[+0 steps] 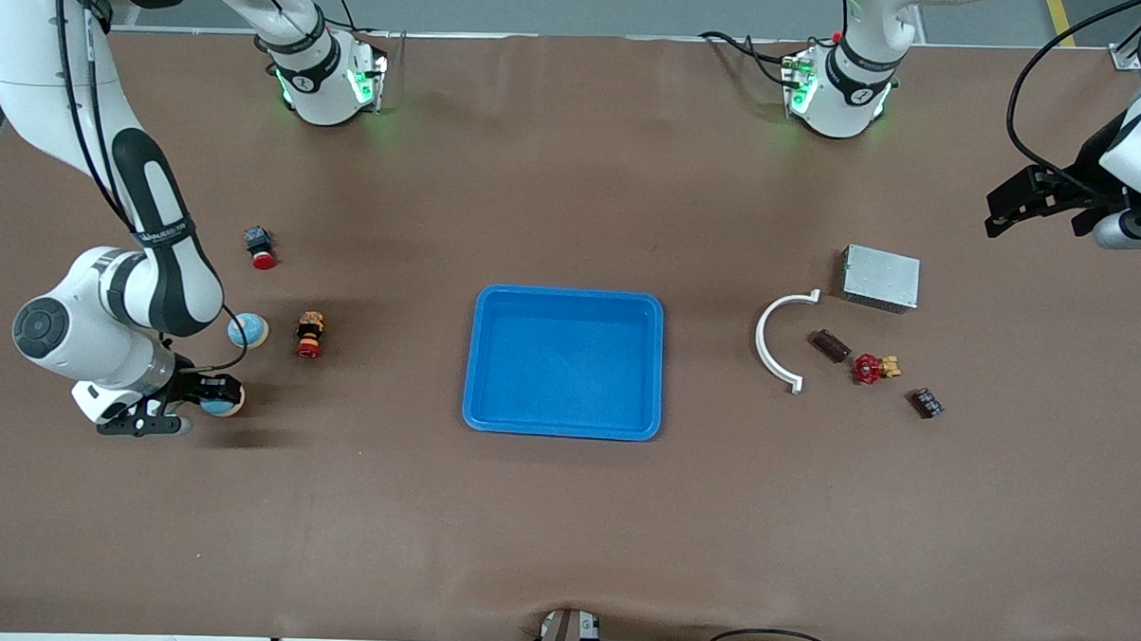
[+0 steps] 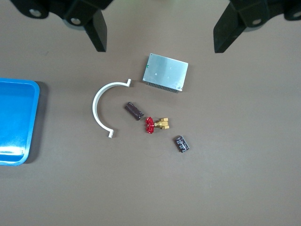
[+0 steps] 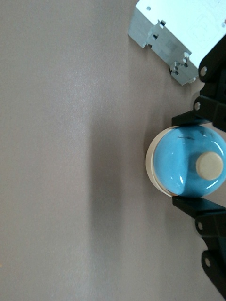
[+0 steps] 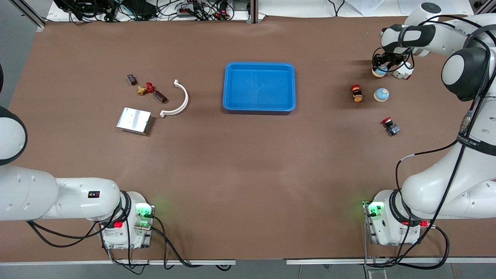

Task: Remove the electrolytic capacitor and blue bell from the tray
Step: 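Lower the bell beside the first bell and open the right gripper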

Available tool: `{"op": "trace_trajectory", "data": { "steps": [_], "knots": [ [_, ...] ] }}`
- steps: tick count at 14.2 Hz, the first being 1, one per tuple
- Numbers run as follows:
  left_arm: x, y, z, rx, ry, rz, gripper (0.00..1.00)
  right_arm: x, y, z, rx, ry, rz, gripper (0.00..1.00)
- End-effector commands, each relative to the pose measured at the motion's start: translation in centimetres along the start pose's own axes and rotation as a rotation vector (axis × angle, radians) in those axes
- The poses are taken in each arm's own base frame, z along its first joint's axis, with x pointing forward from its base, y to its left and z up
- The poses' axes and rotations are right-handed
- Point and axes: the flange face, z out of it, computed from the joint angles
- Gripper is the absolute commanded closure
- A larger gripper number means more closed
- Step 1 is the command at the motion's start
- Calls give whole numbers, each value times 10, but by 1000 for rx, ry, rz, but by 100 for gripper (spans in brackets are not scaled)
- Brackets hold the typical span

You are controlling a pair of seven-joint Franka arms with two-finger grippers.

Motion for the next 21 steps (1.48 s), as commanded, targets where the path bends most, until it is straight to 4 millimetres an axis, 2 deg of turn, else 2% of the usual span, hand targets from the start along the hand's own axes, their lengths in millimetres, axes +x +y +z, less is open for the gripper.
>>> {"op": "trace_trajectory", "data": {
  "steps": [1, 5, 14, 16, 17, 18, 19, 21],
  "knots": [
    [-9, 2, -3, -17, -2, 4, 0, -10, 1, -7, 7, 16, -9, 100],
    [-12, 5, -3, -13, -22, 7, 0, -11, 12, -6, 1, 33, -18, 100],
    [-18, 12, -4, -7, -38, 10, 0, -15, 12, 7, -1, 50, -9, 100],
    [-19, 22, -4, -2, -38, 27, 0, -15, 11, 9, 2, 47, -7, 100],
    [-19, 23, -3, 1, -40, 30, 0, -15, 12, 9, 3, 41, -2, 88],
    [-19, 23, -3, 1, -40, 30, 0, -15, 12, 9, 3, 41, 3, 11],
    [-19, 23, -2, 2, -42, 30, 0, -15, 11, 9, 3, 43, 3, 0],
    [-19, 25, -3, 1, -40, 33, 0, -15, 11, 9, 2, 44, 3, 0]
  ]
}}
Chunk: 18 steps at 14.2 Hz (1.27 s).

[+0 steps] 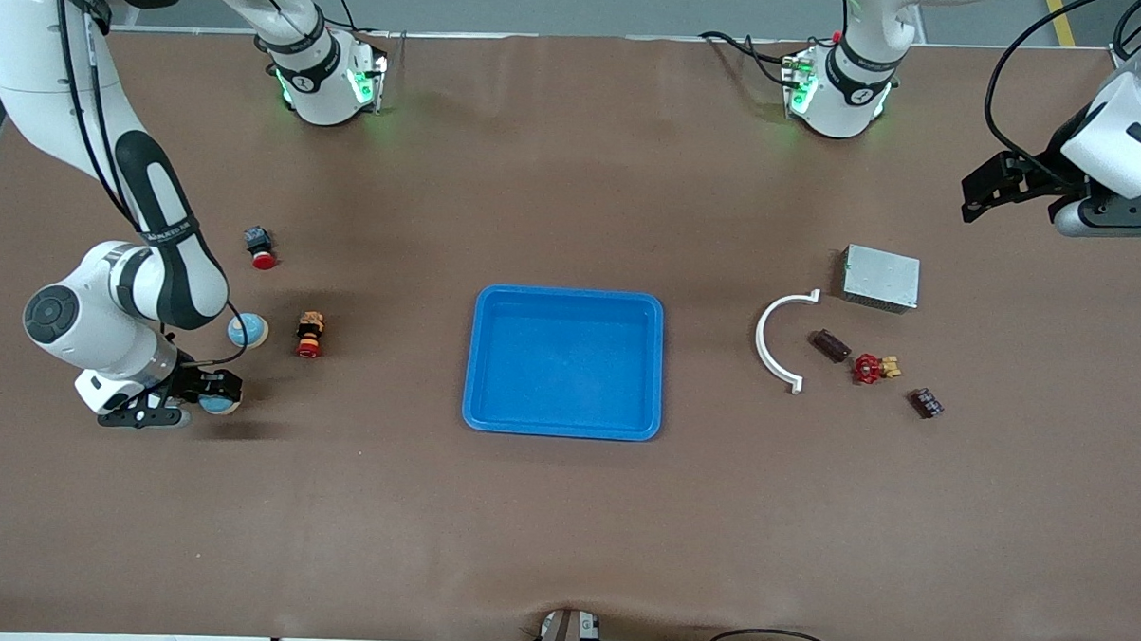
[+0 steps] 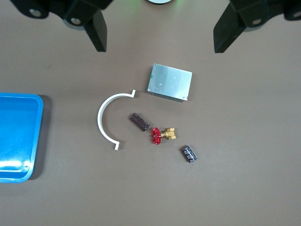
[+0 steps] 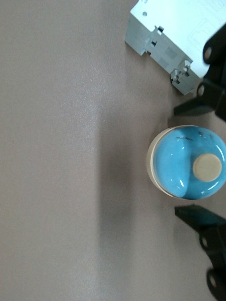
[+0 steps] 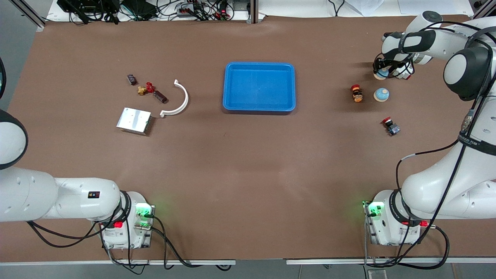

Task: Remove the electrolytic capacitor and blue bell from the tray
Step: 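Lower the bell beside the first bell and open the right gripper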

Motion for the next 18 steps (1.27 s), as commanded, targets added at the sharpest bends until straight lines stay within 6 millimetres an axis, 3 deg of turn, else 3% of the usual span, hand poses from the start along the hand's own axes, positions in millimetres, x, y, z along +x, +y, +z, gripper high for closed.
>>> {"op": "trace_trajectory", "data": {
  "steps": [1, 7, 8, 12, 18],
  "knots": [
    [-10, 2, -4, -7, 0, 0, 0, -3, -1, -3, 15, 5, 8, 0],
    [-10, 5, -5, -4, 2, 4, 0, -1, -5, -12, 18, 4, 4, 0],
    [-10, 5, -5, -3, 2, 4, 0, 1, -10, -21, 21, 7, -2, 0],
    [-10, 5, -6, -2, 5, 4, 0, 11, -46, -66, 37, -25, 44, 0],
    [-5, 4, -2, 0, 4, 3, 0, 17, -63, -179, 64, -152, 61, 0]
  ]
}}
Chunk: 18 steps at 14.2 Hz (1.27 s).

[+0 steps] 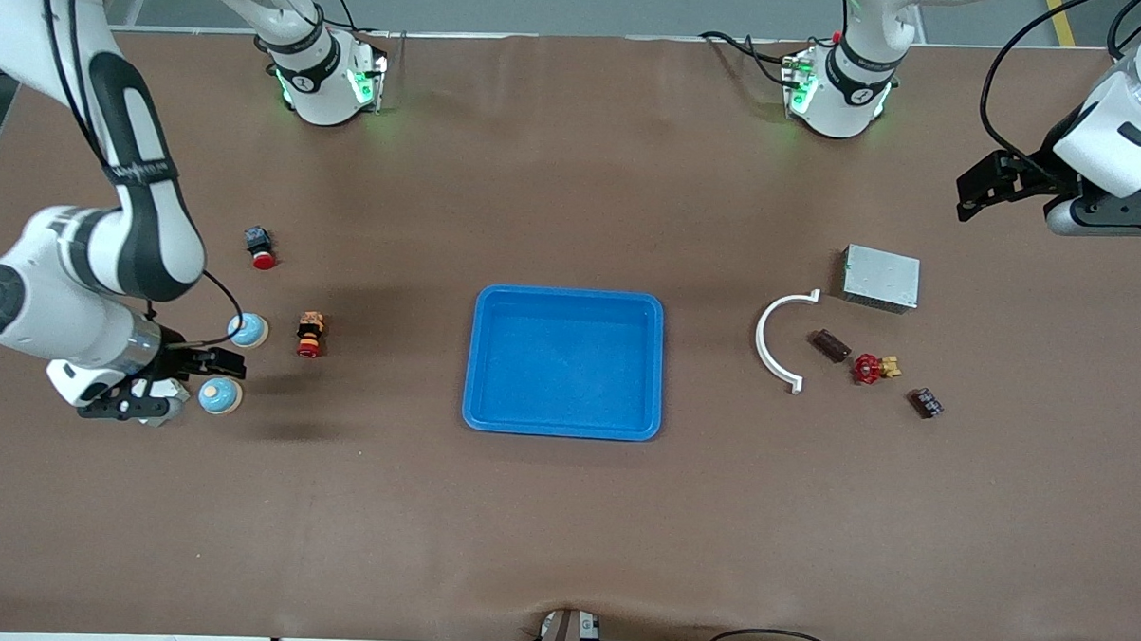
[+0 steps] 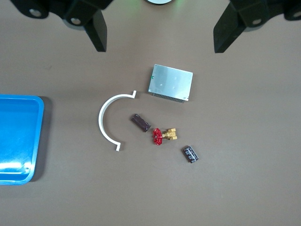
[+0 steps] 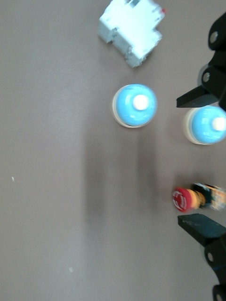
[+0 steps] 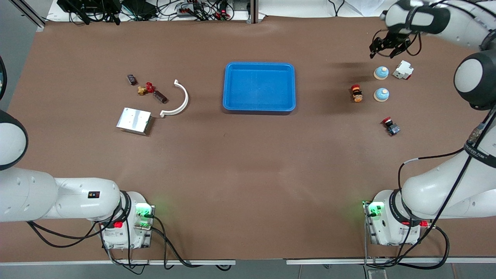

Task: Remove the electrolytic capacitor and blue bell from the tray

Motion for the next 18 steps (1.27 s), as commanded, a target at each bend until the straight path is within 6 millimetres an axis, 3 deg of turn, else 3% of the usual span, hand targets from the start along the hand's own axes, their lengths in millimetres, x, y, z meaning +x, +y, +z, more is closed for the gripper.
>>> {"op": "trace_trajectory", "data": {
  "steps": [1, 7, 10, 13, 18],
  "knots": [
    [-4, -1, -2, -2, 5, -5, 0, -13, -8, -53, 6, -22, 28, 0],
    [1, -1, -6, -5, 14, -3, 0, -52, -19, -154, -9, 10, 100, 0],
    [2, -2, -5, -4, 13, -5, 0, -59, -21, -187, -15, -26, 98, 0],
    [3, -3, -7, -5, 22, -8, 0, -71, -20, -213, -16, -7, 98, 0],
    [6, -4, -3, -4, 16, -9, 0, -87, -16, -235, -34, -10, 96, 0]
  ]
}}
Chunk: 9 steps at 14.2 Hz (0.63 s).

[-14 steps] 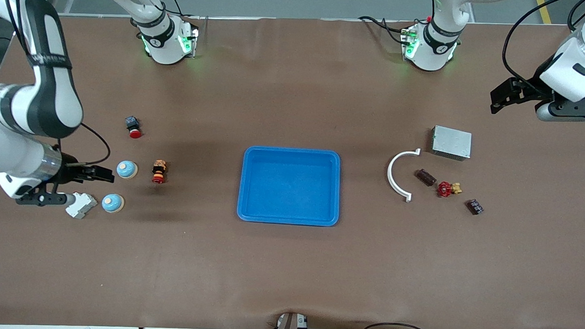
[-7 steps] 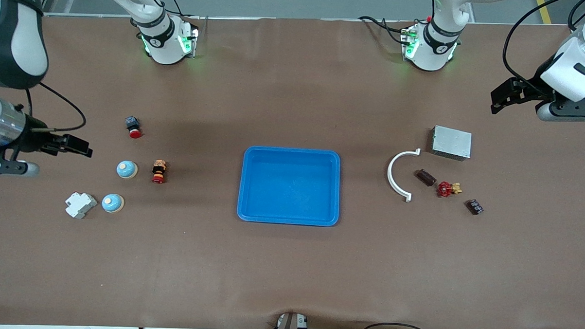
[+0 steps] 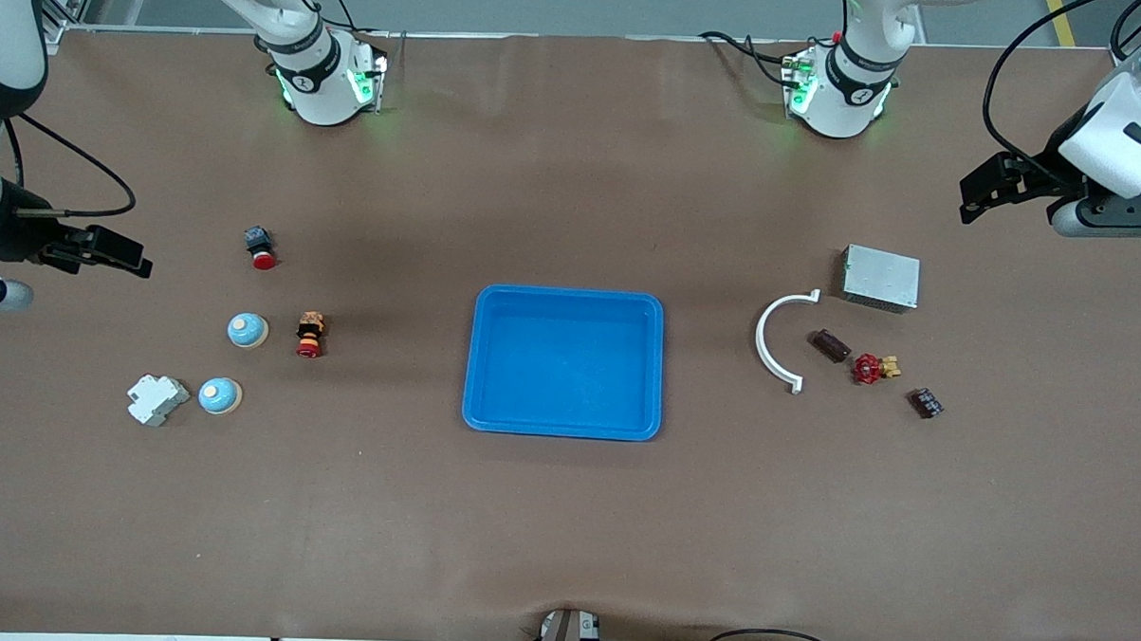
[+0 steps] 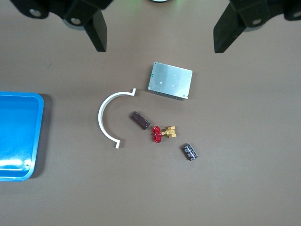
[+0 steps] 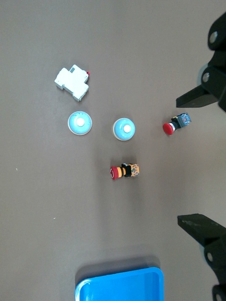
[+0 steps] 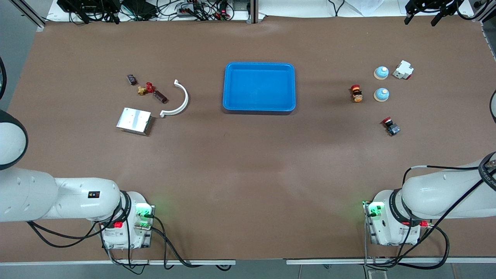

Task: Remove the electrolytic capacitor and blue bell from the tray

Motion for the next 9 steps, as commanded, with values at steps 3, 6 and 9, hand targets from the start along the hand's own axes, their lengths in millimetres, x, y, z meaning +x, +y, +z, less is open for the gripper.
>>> {"op": "trace_trajectory", "data": {
  "steps": [3, 6, 9],
  "knots": [
    [4, -2, -4, -3, 14, -4, 0, -19, 2, -24, -28, -1, 8, 0],
    [3, -1, -6, -4, 17, -5, 0, -24, 1, -35, -28, -13, 10, 0],
    [1, -1, -9, -4, 20, -3, 0, -28, 0, -47, -28, -21, 11, 0]
  ]
}}
